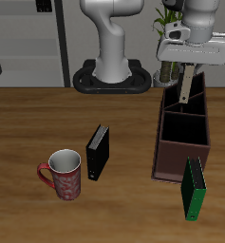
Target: Place the yellow book into the left desk caddy's back compartment
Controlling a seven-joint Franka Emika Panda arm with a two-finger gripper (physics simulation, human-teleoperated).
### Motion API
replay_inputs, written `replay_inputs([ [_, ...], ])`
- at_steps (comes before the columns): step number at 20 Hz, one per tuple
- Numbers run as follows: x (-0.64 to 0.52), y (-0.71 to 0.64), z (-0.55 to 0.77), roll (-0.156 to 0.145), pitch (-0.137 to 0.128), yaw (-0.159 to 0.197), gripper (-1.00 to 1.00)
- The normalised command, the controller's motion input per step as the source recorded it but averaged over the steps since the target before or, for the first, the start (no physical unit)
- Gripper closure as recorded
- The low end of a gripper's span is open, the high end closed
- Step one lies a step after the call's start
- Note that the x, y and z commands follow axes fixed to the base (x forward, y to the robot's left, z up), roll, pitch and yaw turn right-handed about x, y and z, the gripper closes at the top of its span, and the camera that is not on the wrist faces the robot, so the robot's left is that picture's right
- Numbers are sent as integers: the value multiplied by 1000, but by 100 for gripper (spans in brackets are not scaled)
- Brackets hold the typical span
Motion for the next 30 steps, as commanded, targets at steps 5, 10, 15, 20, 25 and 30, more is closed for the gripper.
replay_inputs([
  [5, 47, 231, -176, 35, 33, 1, 100],
  [10, 20, 52, -19, 14, -20, 19, 100],
  [15, -5, 9, -89, -2, -23, -2, 100],
  [20, 39, 26, -203, 0, 2, -18, 100],
  [25, 50, 106, -191, 27, 13, 35, 100],
  [30, 59, 81, -54, 21, 6, 16, 100],
])
